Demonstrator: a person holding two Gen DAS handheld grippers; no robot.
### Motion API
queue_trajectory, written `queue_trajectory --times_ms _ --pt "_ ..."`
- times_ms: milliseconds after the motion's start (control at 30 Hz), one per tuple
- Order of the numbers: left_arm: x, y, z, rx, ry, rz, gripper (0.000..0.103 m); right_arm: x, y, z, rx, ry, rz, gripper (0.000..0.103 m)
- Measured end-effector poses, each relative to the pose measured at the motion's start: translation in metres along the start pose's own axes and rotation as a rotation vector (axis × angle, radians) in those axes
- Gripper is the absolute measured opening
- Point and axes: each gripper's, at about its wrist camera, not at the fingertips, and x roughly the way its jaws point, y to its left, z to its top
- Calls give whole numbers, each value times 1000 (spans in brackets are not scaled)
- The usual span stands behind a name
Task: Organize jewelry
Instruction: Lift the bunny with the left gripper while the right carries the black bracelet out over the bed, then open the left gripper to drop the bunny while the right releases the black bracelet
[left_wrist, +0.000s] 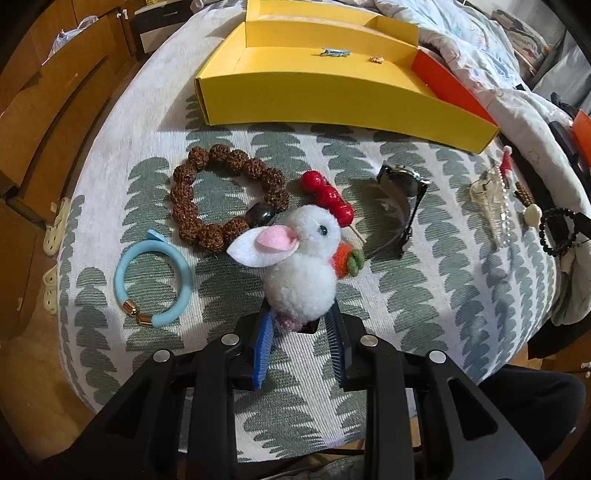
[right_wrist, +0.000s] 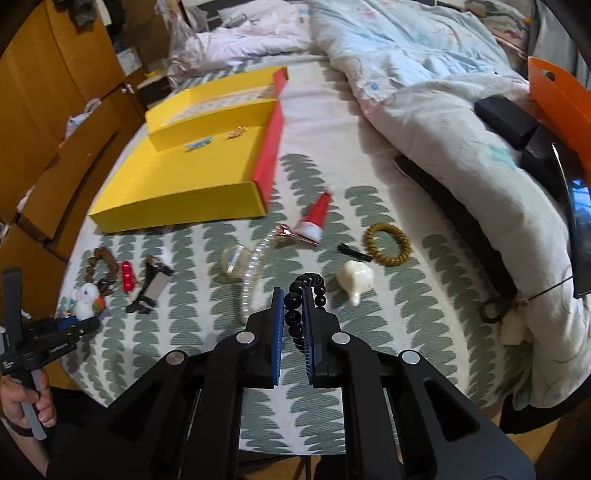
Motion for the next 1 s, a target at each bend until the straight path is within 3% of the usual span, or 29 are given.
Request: queue_trajectory --times_ms 267,400,467,533,700,767,833,900,1000 --pt "15 -4 -1 2 36 13 28 65 17 -3 -39 161 -54 11" --pt "15 -2 -1 -8 36 9 30 71 28 -3 -57 168 -54 14" --pt "13 -1 -1 -10 36 9 38 72 31 -2 -63 166 -65 16" --pt "10 -1 0 -13 23 10 53 69 32 -2 -66 158 -68 16" --pt "-2 0 6 -25 -2 -13 61 61 29 2 -43 132 -41 21" --pt "-6 3 7 -30 -14 -16 66 57 27 4 -32 120 -23 32" --pt "-12 7 9 -38 -26 -24 71 52 27 6 -32 99 -37 67" --pt "-18 10 11 -45 -32 -42 73 42 30 9 -43 47 -55 75" --pt "-31 10 16 -42 -55 -57 79 30 34 11 -40 -6 9 76"
